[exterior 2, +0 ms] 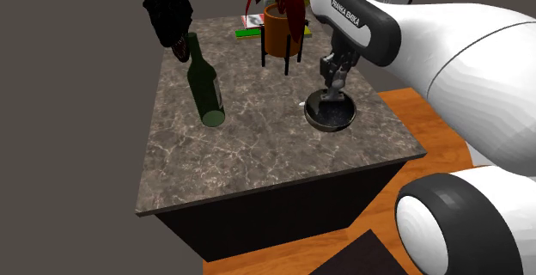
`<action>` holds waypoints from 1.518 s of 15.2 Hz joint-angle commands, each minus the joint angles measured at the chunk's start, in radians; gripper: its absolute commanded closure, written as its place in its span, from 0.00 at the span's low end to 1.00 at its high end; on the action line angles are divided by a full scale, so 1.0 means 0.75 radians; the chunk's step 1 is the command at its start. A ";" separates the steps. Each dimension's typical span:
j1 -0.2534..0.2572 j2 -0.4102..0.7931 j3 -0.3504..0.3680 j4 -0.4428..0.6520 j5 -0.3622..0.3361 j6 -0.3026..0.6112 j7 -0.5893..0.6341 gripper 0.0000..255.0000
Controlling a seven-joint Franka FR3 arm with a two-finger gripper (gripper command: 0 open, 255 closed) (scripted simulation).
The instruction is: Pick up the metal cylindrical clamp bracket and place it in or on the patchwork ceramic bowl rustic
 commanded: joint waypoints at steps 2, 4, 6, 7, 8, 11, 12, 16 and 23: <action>0.002 -0.014 0.000 -0.073 -0.002 0.061 -0.002 1.00; 0.004 -0.022 0.000 -0.121 -0.004 0.100 -0.002 1.00; 0.005 -0.024 0.000 -0.134 -0.004 0.112 -0.002 1.00; 0.005 -0.024 0.000 -0.134 -0.004 0.112 -0.002 1.00; 0.005 -0.024 0.000 -0.134 -0.004 0.112 -0.002 1.00; 0.005 -0.024 0.000 -0.134 -0.004 0.112 -0.002 1.00; 0.005 -0.024 0.000 -0.134 -0.004 0.112 -0.002 1.00; 0.005 -0.024 0.000 -0.134 -0.004 0.111 -0.002 0.00; -0.009 0.028 -0.002 0.114 0.006 -0.085 -0.004 0.00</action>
